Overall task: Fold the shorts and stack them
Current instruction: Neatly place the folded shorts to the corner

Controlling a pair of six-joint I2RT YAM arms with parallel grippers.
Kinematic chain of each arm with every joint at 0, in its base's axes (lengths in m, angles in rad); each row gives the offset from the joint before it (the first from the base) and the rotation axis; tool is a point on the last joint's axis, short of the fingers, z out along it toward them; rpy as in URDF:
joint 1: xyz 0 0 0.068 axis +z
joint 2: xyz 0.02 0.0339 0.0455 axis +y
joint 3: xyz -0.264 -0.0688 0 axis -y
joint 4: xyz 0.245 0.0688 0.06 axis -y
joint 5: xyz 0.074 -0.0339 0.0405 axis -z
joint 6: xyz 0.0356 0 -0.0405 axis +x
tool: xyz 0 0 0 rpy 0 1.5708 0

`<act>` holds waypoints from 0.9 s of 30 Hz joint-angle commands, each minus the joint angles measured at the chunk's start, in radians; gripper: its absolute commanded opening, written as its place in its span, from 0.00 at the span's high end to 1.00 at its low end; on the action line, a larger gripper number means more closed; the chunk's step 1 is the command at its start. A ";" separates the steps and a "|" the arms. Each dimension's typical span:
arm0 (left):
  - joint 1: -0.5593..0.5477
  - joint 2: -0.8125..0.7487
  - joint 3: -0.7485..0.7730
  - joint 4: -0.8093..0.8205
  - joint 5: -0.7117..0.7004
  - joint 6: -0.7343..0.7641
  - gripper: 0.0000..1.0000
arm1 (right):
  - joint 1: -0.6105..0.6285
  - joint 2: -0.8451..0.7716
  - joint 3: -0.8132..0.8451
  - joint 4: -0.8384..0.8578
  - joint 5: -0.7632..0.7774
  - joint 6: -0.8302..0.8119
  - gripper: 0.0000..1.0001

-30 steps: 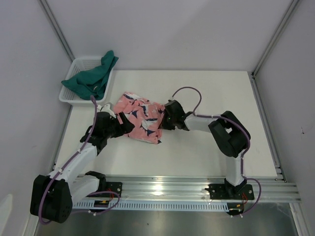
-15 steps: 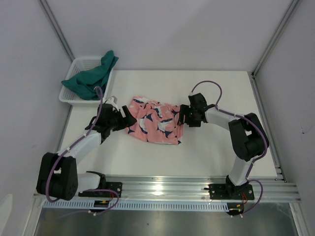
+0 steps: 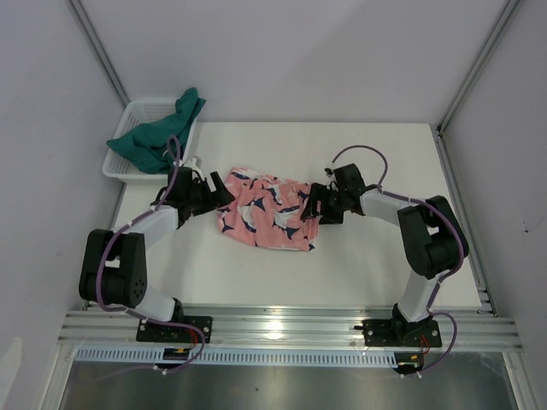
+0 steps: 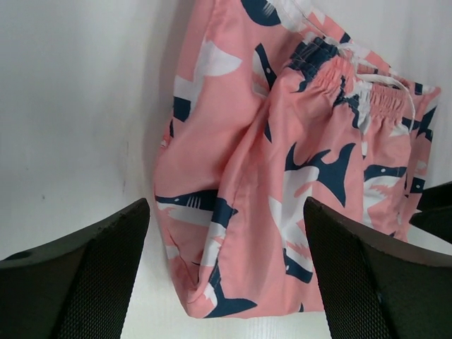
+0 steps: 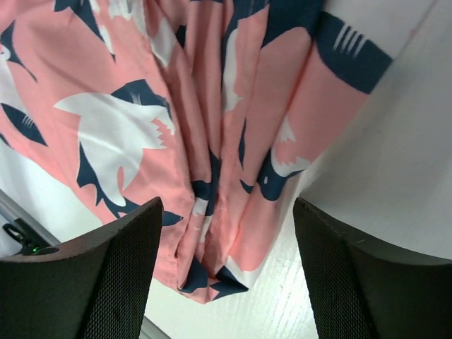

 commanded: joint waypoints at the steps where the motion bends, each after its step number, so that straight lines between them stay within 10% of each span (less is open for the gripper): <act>1: 0.013 0.008 0.043 -0.008 -0.033 0.048 0.08 | 0.005 0.022 -0.026 0.027 -0.031 0.020 0.23; 27: 0.009 0.169 0.148 0.029 0.057 0.117 0.15 | 0.118 0.081 0.097 -0.058 0.191 -0.003 0.37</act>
